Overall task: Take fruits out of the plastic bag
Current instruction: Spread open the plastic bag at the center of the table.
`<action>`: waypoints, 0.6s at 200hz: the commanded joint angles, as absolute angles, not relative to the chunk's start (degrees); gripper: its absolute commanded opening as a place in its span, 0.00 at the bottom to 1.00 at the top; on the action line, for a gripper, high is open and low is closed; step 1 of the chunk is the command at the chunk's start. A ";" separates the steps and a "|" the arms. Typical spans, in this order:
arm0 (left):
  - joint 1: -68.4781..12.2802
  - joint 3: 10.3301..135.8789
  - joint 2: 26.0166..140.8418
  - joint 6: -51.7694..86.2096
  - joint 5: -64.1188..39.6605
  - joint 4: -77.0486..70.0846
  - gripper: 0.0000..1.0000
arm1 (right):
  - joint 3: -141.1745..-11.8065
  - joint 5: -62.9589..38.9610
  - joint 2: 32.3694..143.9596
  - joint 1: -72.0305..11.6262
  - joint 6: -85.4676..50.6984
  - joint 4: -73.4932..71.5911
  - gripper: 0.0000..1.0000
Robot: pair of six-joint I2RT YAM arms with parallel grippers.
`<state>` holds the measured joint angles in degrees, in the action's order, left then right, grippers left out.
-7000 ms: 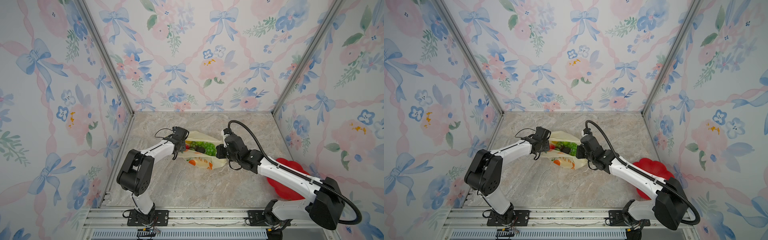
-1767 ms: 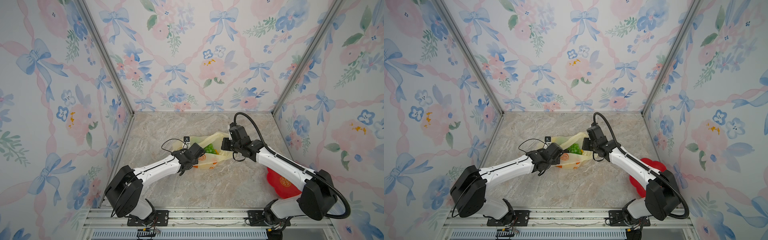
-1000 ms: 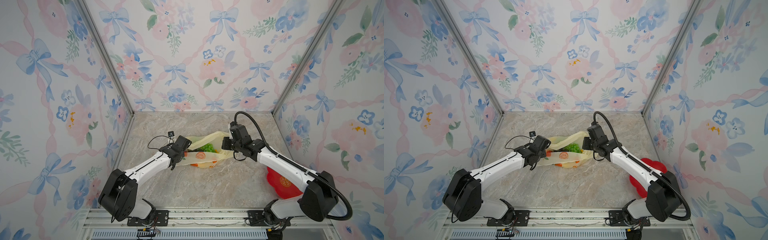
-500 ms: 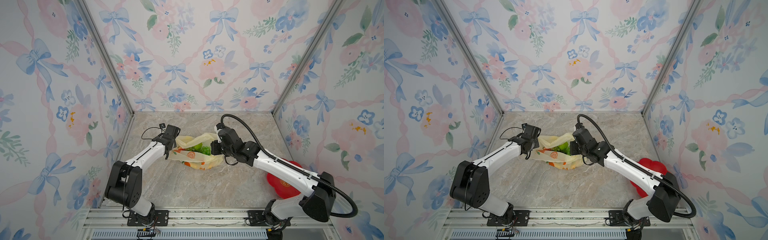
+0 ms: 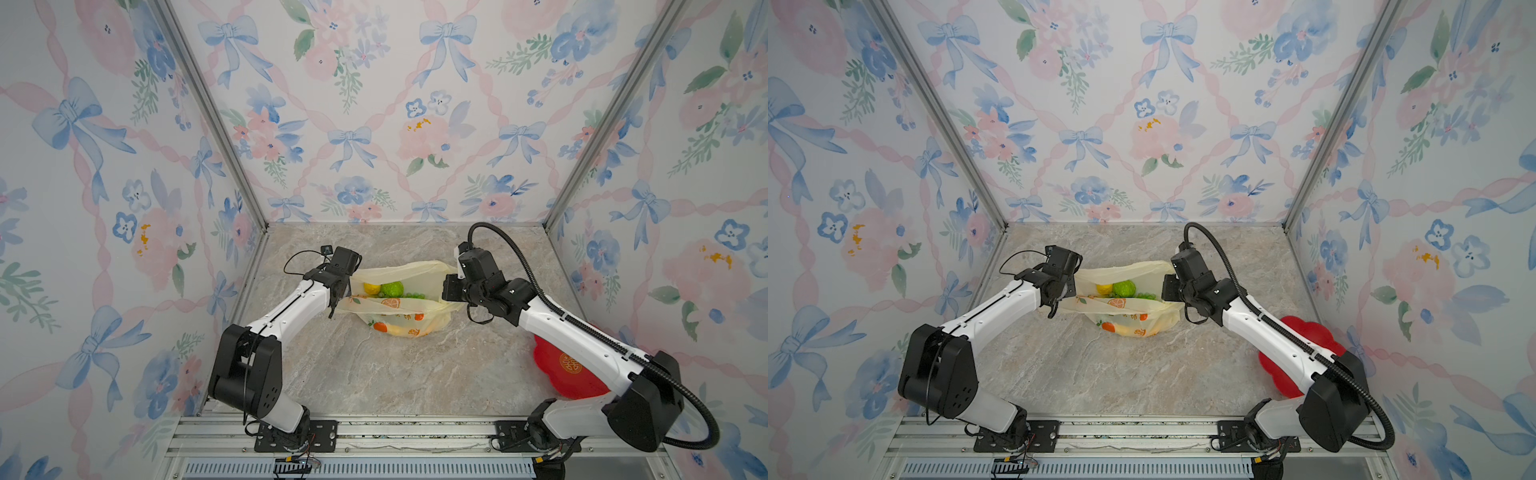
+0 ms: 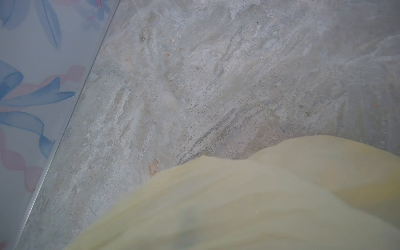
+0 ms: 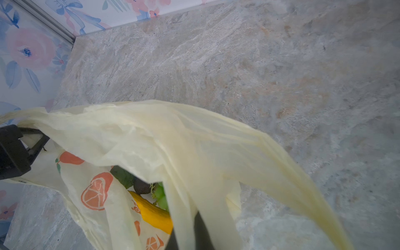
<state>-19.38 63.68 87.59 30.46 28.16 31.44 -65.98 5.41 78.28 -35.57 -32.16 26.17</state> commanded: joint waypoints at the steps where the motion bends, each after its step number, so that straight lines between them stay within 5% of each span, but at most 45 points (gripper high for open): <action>1: -16.95 64.20 84.88 31.06 23.98 32.49 0.00 | -64.36 1.46 75.32 -32.33 -32.59 25.84 0.00; 62: -4.94 53.51 80.68 34.84 0.04 17.77 0.00 | -54.76 -14.42 75.37 -20.08 -33.88 10.41 0.00; 120: -4.83 54.95 90.40 34.11 -17.99 11.90 0.00 | -52.67 -21.07 86.73 -19.75 -39.42 2.91 0.00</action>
